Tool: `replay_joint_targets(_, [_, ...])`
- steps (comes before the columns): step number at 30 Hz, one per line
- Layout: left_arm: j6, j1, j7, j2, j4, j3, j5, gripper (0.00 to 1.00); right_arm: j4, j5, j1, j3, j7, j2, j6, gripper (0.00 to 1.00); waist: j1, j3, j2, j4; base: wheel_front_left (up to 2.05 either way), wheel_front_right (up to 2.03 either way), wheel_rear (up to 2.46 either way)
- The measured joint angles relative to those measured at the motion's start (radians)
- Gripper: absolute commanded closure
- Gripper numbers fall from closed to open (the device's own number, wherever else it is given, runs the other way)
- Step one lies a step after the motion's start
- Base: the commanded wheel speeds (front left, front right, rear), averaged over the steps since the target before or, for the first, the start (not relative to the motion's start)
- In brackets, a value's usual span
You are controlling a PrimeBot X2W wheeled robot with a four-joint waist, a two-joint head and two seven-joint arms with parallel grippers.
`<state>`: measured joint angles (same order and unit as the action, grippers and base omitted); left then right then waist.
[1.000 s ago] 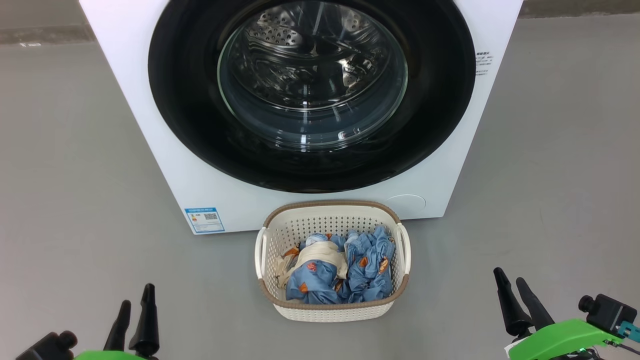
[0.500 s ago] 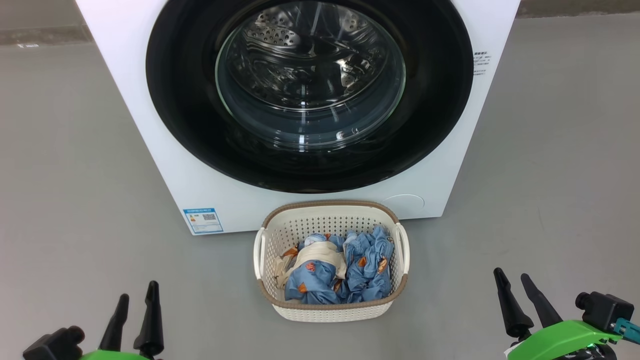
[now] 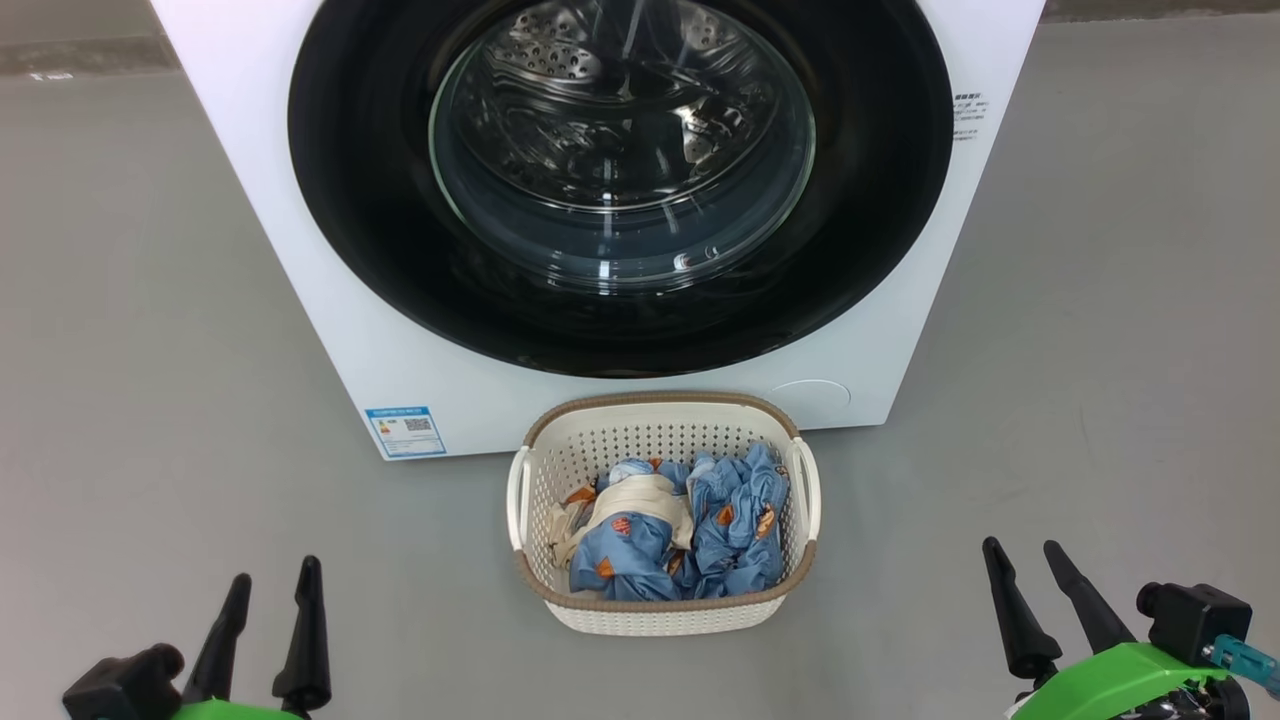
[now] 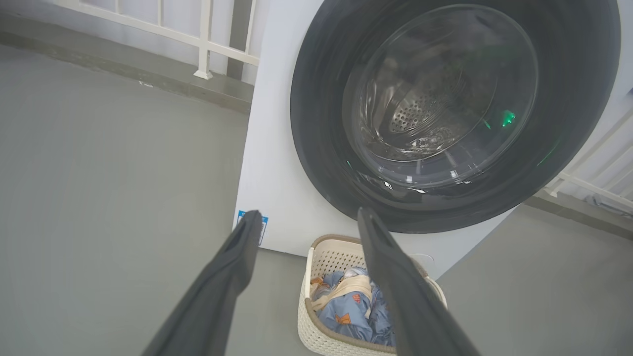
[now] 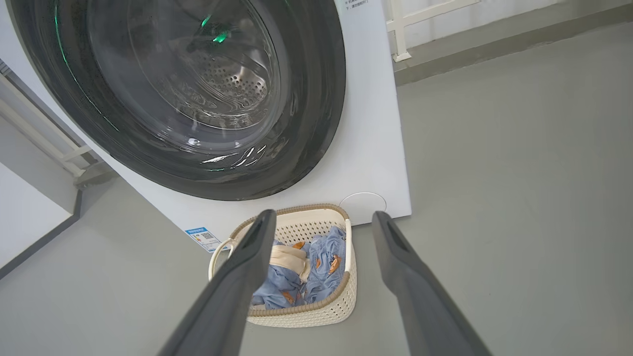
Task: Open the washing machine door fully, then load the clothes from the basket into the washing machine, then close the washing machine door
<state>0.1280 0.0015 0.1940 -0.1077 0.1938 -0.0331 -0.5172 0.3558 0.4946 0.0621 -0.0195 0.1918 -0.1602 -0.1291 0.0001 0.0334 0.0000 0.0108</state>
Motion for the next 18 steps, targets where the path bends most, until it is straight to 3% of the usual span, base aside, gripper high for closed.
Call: replay_joint_targets(18, [0.0,0.0,0.047,-0.02,-0.005,-0.016,0.155,0.0,-0.005,-0.18,0.0,0.036,0.049,-0.006,0.0,0.0,0.0,0.008,0.0,-0.002,0.0,0.0,0.0])
